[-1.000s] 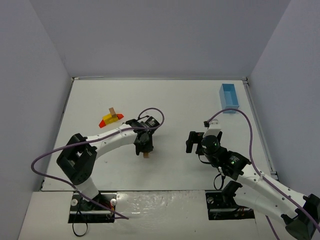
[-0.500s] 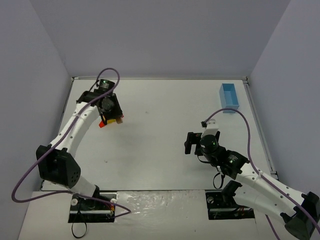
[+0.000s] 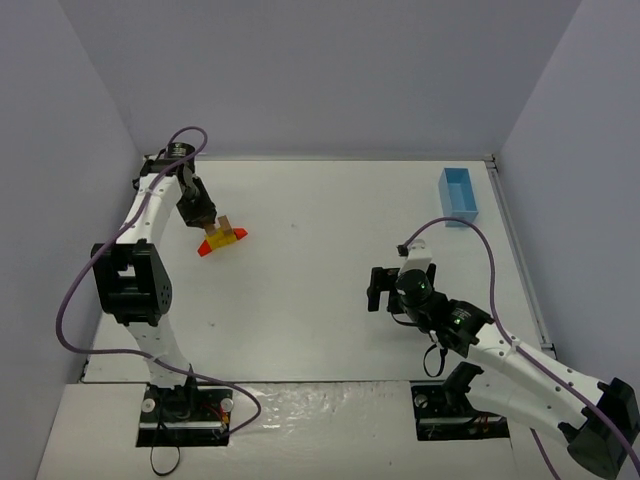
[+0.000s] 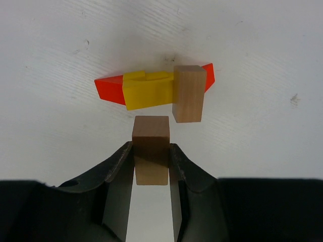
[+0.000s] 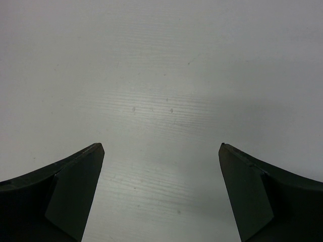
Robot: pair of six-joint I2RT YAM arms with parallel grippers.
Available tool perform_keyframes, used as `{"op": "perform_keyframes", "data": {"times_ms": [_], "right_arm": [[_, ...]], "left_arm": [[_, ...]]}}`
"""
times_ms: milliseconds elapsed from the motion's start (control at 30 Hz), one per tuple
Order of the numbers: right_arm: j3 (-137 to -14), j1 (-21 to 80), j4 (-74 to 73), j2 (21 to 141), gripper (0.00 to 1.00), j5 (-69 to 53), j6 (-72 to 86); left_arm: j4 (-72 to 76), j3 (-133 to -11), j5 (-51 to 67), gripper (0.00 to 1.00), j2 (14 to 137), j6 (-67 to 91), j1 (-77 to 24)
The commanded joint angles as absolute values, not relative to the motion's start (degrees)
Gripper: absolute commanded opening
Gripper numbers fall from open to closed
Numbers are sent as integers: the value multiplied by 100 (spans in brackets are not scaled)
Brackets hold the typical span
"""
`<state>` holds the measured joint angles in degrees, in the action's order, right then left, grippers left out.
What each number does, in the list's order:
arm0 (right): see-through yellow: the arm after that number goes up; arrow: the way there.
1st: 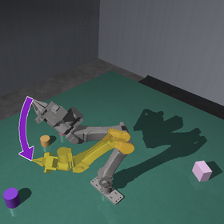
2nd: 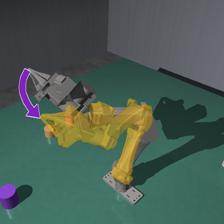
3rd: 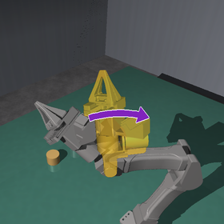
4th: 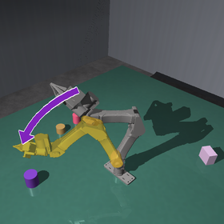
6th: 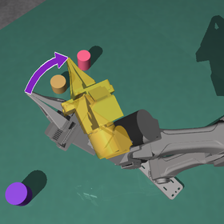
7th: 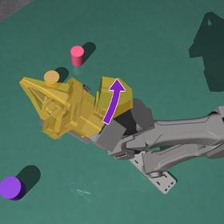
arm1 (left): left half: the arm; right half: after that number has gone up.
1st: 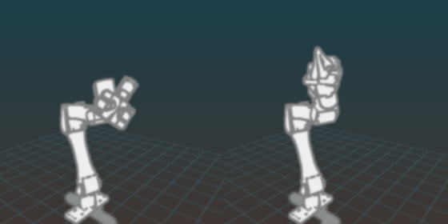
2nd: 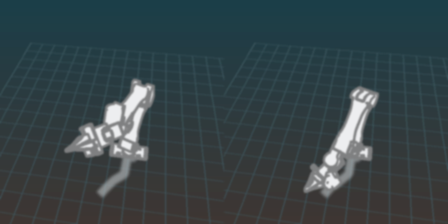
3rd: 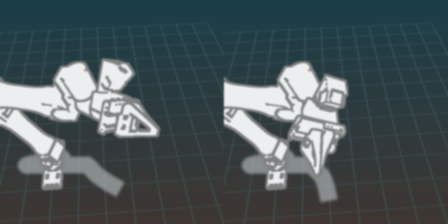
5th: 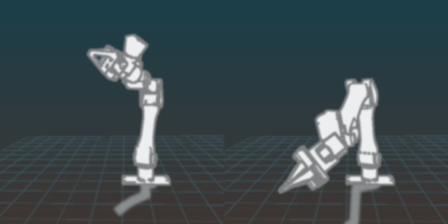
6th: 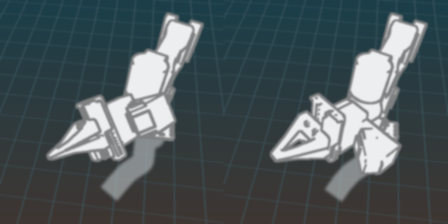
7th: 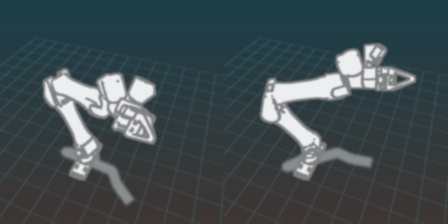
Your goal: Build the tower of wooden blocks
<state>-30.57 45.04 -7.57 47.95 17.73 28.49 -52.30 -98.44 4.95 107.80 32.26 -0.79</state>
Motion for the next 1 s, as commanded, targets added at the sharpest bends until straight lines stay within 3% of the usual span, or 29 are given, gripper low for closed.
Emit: {"op": "perform_keyframes", "data": {"times_ms": [0, 967], "right_arm": [[-3193, 4491, -562, 4901, 95, 1819, 2830], [-3199, 4491, -496, 5054, 95, 1718, 2795]], "left_arm": [[-5244, -10195, 372, 0, 10755, 3117, -35], [-5089, -10155, -207, 0, 11197, 3239, -35]]}}
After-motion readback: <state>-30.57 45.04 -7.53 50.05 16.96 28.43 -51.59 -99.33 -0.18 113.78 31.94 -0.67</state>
